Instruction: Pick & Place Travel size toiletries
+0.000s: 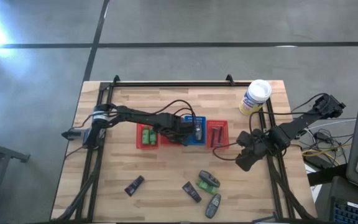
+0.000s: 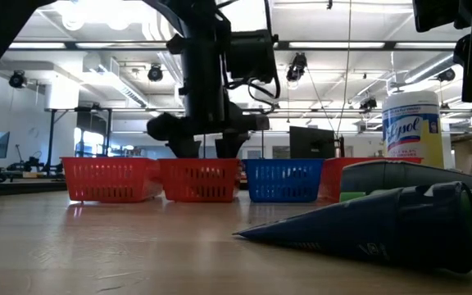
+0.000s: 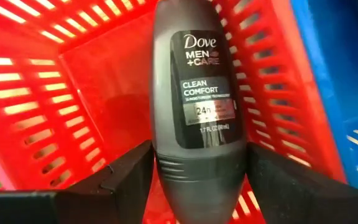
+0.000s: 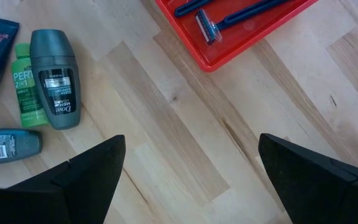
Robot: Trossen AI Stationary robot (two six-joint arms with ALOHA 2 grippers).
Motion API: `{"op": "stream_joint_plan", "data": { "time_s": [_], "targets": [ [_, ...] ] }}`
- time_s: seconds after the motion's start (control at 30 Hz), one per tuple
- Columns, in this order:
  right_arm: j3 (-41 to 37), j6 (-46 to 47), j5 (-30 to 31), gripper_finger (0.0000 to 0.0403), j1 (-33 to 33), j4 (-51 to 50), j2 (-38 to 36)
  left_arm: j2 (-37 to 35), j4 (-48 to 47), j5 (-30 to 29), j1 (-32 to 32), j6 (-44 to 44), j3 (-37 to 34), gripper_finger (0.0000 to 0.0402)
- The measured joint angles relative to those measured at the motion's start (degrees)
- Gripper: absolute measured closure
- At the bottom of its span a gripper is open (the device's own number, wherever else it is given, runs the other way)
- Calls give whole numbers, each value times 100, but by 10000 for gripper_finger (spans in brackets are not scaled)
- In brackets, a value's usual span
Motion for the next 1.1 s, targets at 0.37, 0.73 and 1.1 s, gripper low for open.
{"op": "stream_joint_plan", "data": {
  "time_s": [0.37,0.73,1.1],
  "targets": [
    [0,17,0,37,0,0,0,-12,448,-9,35,0,-433,162],
    [0,5,149,37,0,-2,0,-143,18,-589,32,331,155,196],
    [0,-20,149,37,0,-18,0,-347,80,-442,-40,-118,543,196]
  ]
}}
